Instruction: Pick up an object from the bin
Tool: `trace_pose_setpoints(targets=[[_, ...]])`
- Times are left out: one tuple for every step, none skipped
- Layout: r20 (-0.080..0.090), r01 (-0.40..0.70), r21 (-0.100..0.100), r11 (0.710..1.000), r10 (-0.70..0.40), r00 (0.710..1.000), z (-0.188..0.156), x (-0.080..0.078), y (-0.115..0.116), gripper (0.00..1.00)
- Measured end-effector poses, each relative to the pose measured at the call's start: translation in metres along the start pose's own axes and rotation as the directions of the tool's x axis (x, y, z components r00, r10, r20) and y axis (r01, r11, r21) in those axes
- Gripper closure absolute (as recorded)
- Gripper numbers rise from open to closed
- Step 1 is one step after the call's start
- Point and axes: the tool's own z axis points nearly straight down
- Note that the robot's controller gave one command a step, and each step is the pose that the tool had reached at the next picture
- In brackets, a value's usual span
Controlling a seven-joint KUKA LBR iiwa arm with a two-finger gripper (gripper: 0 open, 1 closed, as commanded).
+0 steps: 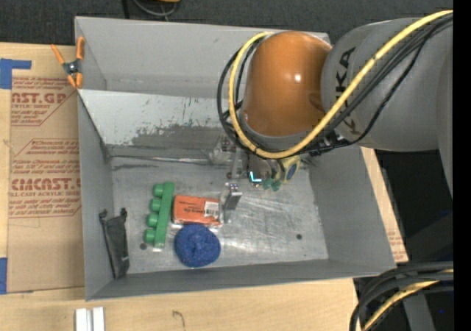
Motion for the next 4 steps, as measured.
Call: trace_pose_setpoints(targets=[[0.008, 0.000, -0.001, 1.000, 0.000, 1.000, -0.004, -0.002, 0.000, 0.00], [0.006, 0.058, -0.001, 0.998, -0.058, 0.998, 0.123, -0.011, -0.003, 1.00], [0.006, 0.058, -0.001, 0.998, -0.058, 0.998, 0.123, -0.011, -0.003, 1.00], [0.006, 0.067, 0.002, 0.998, -0.067, 0.998, 0.089, -0.009, 0.006, 1.00]])
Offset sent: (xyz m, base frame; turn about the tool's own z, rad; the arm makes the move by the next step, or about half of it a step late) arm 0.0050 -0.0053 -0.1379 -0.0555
